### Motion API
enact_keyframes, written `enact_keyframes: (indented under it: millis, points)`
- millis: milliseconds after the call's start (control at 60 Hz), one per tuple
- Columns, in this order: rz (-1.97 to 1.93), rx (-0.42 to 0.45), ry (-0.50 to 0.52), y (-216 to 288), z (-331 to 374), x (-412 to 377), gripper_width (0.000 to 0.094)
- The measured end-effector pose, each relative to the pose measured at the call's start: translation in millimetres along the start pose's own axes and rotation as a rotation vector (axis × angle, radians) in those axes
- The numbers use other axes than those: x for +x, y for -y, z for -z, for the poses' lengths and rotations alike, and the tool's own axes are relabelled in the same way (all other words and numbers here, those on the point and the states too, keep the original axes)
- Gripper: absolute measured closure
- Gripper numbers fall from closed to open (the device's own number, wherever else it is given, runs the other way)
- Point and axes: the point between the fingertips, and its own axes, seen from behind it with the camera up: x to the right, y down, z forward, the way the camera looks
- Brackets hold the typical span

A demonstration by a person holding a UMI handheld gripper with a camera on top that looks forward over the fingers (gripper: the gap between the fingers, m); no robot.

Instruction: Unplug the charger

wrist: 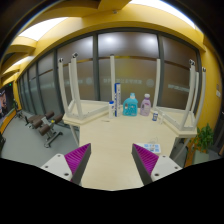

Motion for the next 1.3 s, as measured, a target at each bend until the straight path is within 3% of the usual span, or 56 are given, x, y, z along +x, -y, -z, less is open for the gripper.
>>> enact_keyframes:
  millis: [133,283,483,700,900,1017,1117,1233,1300]
  points:
    - [-0.007,-0.051,0.01,-18,-13,0,0.0086]
    - [-0.021,-0.125,0.016,-70,-45,20,0.0087]
    - [-0.042,-0.228,-0.102,-160,-114,115,0.0084]
    - [-0.102,-0.143,-0.226,-179,-224,239,0.0085]
    - [-0.091,-0.044,-0.212,-157,-322,290,0.0106]
    - [-0.093,-0.036,-0.195,-158,-362,300,0.0217]
    - [-0.101,-0.058,-0.182,-168,-381,299,0.0418]
    - [-0.073,-0.077,-0.197,-180,-385,306,0.0715]
    - [-0.059,-0.078,-0.189,-180,-384,304,0.0755]
